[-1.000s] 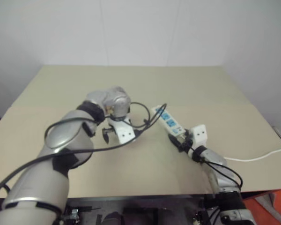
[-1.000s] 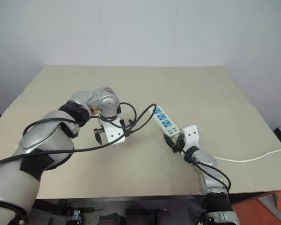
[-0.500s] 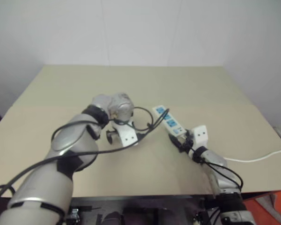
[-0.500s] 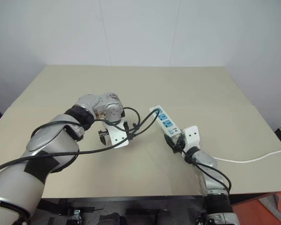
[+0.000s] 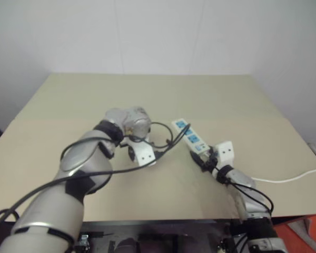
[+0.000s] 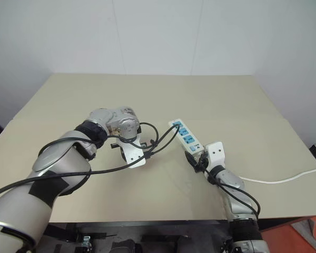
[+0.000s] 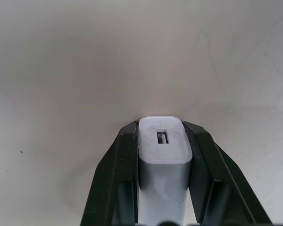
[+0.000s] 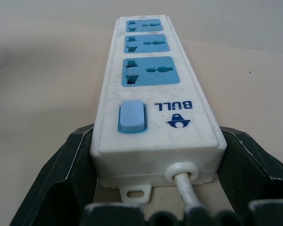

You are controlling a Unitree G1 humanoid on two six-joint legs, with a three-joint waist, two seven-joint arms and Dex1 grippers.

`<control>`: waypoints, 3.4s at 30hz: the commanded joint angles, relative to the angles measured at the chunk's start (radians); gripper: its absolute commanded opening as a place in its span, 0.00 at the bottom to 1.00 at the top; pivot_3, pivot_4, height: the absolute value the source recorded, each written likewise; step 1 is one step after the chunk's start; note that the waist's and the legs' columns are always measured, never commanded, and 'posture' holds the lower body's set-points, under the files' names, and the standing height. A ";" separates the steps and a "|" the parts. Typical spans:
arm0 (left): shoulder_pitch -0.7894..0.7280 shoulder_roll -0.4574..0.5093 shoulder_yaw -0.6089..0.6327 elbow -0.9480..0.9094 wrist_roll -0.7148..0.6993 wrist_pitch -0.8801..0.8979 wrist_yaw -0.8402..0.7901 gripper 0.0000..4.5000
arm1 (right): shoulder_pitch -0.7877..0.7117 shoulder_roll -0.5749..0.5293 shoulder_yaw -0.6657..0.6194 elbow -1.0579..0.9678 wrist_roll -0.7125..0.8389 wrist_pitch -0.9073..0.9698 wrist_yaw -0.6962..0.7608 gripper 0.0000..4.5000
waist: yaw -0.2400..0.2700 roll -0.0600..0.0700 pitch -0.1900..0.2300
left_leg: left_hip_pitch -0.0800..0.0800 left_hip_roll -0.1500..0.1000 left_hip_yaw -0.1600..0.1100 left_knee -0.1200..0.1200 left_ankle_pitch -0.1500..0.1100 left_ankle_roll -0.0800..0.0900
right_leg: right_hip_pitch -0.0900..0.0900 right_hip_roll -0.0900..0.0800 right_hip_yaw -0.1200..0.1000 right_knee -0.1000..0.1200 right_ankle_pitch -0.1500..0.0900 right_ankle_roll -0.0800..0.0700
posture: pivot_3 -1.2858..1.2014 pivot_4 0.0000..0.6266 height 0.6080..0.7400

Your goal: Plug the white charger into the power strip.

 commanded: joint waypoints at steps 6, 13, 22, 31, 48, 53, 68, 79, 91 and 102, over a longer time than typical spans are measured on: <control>-0.039 0.026 0.184 -0.029 -0.136 0.075 -0.047 0.23 | 0.009 -0.020 0.007 0.005 -0.001 0.017 0.035 0.76 | 0.000 0.000 0.000 | -0.001 0.000 0.000 0.000 0.000 0.000 | 0.000 0.000 0.000 -0.001 0.000 0.000 | 0.52 0.24 1.00; 0.014 0.083 0.510 -0.188 -0.641 0.388 -0.184 0.23 | -0.032 -0.090 0.022 0.007 0.048 -0.001 0.222 0.76 | -0.004 0.000 0.000 | -0.002 0.000 -0.001 0.001 0.000 0.000 | -0.001 0.000 -0.001 0.000 0.000 0.000 | 0.52 0.24 1.00; 0.275 0.175 0.837 -0.554 -1.077 0.942 -0.142 0.23 | -0.260 -0.158 0.141 0.219 0.078 -0.098 0.705 0.76 | -0.045 0.001 0.000 | 0.001 0.001 -0.007 0.001 0.000 0.000 | -0.001 0.001 0.001 0.003 0.000 0.000 | 0.52 0.24 1.00; 0.587 0.212 0.873 -0.856 -1.176 1.229 -0.095 0.23 | -0.421 -0.079 0.246 0.451 0.029 -0.215 0.968 0.76 | -0.043 0.001 0.001 | 0.001 0.001 -0.009 0.002 0.000 -0.001 | -0.001 0.000 -0.001 0.006 0.001 0.000 | 0.52 0.24 1.00; 0.677 0.153 0.827 -0.753 -1.105 1.156 -0.136 0.23 | -0.454 -0.035 0.266 0.691 -0.062 -0.348 0.977 0.76 | -0.029 0.002 0.000 | 0.006 0.001 -0.007 0.001 0.001 -0.002 | 0.003 -0.001 -0.001 0.004 0.001 -0.001 | 0.52 0.24 1.00; 0.673 0.133 0.811 -0.692 -1.068 1.117 -0.151 0.23 | -0.454 -0.027 0.269 0.704 -0.069 -0.359 0.971 0.76 | -0.030 0.002 0.000 | 0.008 0.001 -0.005 0.001 0.001 -0.002 | 0.005 -0.001 -0.001 0.004 0.001 -0.001 | 0.52 0.24 1.00; 0.627 0.068 0.807 -0.535 -1.008 1.049 -0.158 0.23 | -0.442 -0.014 0.274 0.729 -0.095 -0.432 0.947 0.76 | -0.034 0.002 0.000 | 0.010 0.001 -0.003 0.001 0.001 -0.002 | 0.006 0.000 0.000 0.005 0.002 -0.001 | 0.52 0.24 1.00; 0.646 0.057 0.802 -0.517 -0.990 1.035 -0.154 0.23 | -0.440 0.000 0.279 0.744 -0.108 -0.464 0.932 0.76 | -0.038 0.002 -0.002 | 0.013 0.002 -0.005 0.000 0.001 -0.002 | 0.007 0.000 0.001 0.005 0.002 -0.002 | 0.52 0.24 1.00; 0.737 0.068 0.789 -0.566 -0.937 0.922 -0.113 0.23 | -0.432 -0.003 0.278 0.745 -0.112 -0.474 0.928 0.76 | -0.043 0.002 -0.006 | 0.016 0.002 -0.004 -0.002 0.001 -0.002 | 0.009 0.000 0.002 0.005 0.002 -0.002 | 0.52 0.24 1.00; 0.871 0.108 0.797 -0.608 -0.932 0.837 -0.103 0.23 | -0.423 -0.005 0.282 0.742 -0.112 -0.483 0.934 0.76 | -0.054 0.001 -0.013 | 0.018 0.003 -0.003 -0.004 0.001 -0.002 | 0.009 0.000 0.004 0.004 0.001 -0.002 | 0.52 0.24 1.00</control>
